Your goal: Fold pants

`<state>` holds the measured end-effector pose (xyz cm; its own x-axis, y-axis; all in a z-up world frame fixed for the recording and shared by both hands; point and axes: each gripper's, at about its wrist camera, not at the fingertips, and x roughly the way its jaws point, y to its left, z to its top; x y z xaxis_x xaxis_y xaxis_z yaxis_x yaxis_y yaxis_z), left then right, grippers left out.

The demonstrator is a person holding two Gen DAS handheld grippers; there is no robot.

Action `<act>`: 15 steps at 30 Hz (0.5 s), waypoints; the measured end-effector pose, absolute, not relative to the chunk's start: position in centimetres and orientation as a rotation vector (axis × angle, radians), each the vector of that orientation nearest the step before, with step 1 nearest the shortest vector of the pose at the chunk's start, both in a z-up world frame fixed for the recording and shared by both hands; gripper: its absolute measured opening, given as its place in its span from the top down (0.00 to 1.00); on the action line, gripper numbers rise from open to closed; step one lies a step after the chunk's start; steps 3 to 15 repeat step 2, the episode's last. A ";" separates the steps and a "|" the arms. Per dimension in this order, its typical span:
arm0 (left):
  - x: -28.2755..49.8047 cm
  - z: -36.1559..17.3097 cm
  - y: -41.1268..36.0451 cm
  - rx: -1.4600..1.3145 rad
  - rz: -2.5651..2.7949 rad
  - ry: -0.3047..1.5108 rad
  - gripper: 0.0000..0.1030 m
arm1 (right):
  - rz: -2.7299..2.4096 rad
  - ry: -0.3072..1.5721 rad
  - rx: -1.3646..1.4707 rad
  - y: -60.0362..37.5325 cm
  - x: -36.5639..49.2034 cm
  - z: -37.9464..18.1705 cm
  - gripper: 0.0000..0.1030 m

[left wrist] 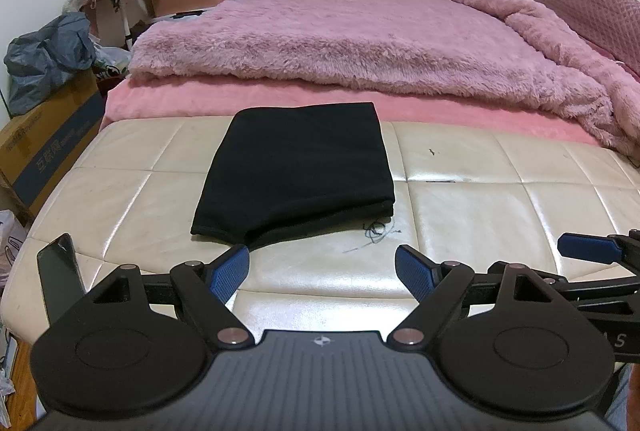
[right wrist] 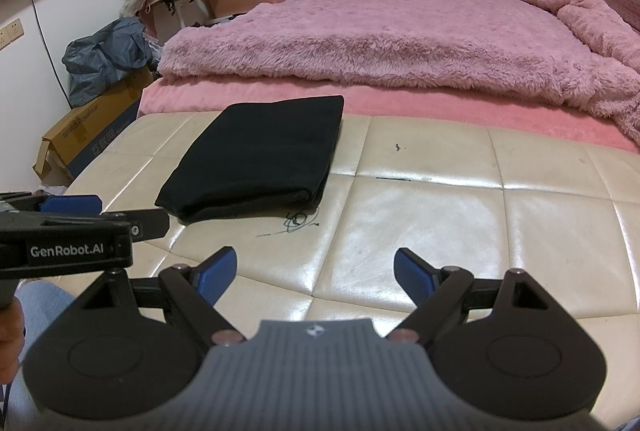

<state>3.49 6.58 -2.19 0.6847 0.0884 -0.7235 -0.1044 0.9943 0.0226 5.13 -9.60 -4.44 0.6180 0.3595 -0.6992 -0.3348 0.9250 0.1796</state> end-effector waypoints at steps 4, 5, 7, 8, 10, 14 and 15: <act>3.5 -2.2 6.4 -0.021 0.106 0.808 0.06 | 0.400 0.813 0.031 -9.6 5.1 -4.5 0.21; 3.5 -2.2 6.4 -0.021 0.106 0.808 0.06 | 0.400 0.813 0.031 -9.6 5.1 -4.5 0.21; 3.5 -2.2 6.4 -0.021 0.106 0.808 0.06 | 0.400 0.813 0.031 -9.6 5.1 -4.5 0.21; 3.5 -2.2 6.4 -0.021 0.106 0.808 0.06 | 0.400 0.813 0.031 -9.6 5.1 -4.5 0.21; 3.5 -2.2 6.4 -0.021 0.106 0.808 0.06 | 0.400 0.813 0.031 -9.6 5.1 -4.5 0.21; 3.5 -2.2 6.4 -0.021 0.106 0.808 0.06 | 0.400 0.813 0.031 -9.6 5.1 -4.5 0.21; 3.5 -2.2 6.4 -0.021 0.106 0.808 0.06 | 0.400 0.813 0.031 -9.6 5.1 -4.5 0.21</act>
